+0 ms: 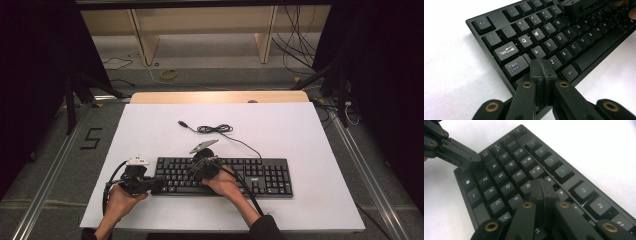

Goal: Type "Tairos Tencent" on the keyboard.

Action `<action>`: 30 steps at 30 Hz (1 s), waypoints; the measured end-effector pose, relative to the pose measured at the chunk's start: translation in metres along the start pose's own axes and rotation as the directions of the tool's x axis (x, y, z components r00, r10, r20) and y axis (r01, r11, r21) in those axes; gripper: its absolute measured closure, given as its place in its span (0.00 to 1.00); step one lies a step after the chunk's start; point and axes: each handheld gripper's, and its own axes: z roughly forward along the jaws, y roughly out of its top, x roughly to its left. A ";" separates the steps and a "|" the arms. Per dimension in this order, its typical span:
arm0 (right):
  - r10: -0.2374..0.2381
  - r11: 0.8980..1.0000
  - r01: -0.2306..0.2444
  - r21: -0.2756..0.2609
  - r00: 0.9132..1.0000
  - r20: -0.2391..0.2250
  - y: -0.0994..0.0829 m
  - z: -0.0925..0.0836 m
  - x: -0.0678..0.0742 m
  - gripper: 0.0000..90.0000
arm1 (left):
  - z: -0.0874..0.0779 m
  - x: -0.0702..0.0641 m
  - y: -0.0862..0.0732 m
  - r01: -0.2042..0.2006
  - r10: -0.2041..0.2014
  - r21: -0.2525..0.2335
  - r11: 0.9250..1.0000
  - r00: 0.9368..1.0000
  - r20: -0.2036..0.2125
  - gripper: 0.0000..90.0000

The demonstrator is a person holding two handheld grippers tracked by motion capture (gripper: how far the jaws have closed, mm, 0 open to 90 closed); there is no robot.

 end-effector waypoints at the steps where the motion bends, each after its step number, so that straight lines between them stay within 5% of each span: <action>1: 0.006 1.000 -0.006 0.003 1.000 -0.002 0.000 0.000 0.000 1.00 | 0.000 0.000 0.000 0.000 0.000 0.001 1.000 1.000 0.000 0.99; 17: 0.014 1.000 -0.014 0.017 1.000 0.008 0.000 0.002 0.000 1.00 | 0.002 0.002 -0.001 0.009 -0.009 0.014 1.000 1.000 0.015 0.99; 30: 0.014 0.998 -0.015 -0.065 1.000 -0.018 0.001 -0.017 0.001 0.91 | -0.006 -0.002 0.004 0.011 -0.007 -0.078 0.997 0.999 0.046 0.89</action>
